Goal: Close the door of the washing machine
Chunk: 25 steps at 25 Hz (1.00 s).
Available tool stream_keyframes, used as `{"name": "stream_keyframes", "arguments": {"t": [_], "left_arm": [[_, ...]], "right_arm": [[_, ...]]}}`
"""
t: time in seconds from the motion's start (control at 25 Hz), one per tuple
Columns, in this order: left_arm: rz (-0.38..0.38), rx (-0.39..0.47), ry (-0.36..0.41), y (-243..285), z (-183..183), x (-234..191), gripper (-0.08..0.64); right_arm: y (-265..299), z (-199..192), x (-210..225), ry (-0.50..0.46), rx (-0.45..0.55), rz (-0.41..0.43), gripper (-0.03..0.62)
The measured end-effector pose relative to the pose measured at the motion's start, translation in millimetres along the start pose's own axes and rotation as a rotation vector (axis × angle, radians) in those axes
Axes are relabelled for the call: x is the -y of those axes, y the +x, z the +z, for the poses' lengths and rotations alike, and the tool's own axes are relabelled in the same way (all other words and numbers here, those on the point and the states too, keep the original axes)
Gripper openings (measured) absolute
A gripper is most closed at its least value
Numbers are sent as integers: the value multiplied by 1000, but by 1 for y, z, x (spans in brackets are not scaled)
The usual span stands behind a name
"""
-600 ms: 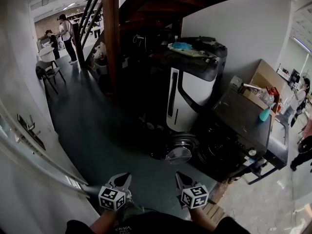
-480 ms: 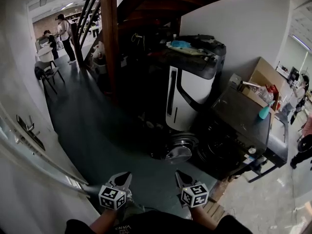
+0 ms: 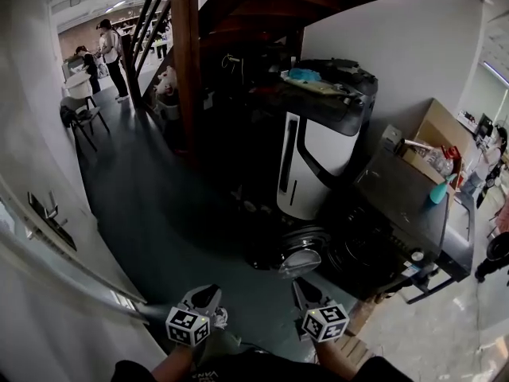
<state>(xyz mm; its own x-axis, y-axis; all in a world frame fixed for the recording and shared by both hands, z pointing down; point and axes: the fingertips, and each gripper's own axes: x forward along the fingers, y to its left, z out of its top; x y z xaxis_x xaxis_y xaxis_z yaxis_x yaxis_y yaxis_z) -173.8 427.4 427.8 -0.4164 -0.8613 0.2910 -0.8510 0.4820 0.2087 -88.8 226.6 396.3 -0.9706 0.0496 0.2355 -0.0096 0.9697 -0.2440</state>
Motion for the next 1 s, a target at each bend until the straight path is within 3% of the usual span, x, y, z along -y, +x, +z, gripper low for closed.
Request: {"name": "stream_keyframes", "arguments": {"t": [0.12,0.2,0.32,0.52,1.0], "left_arm": [[-24,8,-27,14,4,-15,160],[-41,7,-30,29,10,-27,194],[-84,-8,-32,57,19,-46,236],[-184,-63,-16,105,34,-81,271],[-521,-252,135,238,30,-124,287]], "right_arm": [[18,4,5,22,13,-32,106],[31,7,13,33,20,-60,168],[48,12,25,55,24,-111,202],[79,19,42,90,17,-220,215],[99,2,86,271,105,-613,215]]}}
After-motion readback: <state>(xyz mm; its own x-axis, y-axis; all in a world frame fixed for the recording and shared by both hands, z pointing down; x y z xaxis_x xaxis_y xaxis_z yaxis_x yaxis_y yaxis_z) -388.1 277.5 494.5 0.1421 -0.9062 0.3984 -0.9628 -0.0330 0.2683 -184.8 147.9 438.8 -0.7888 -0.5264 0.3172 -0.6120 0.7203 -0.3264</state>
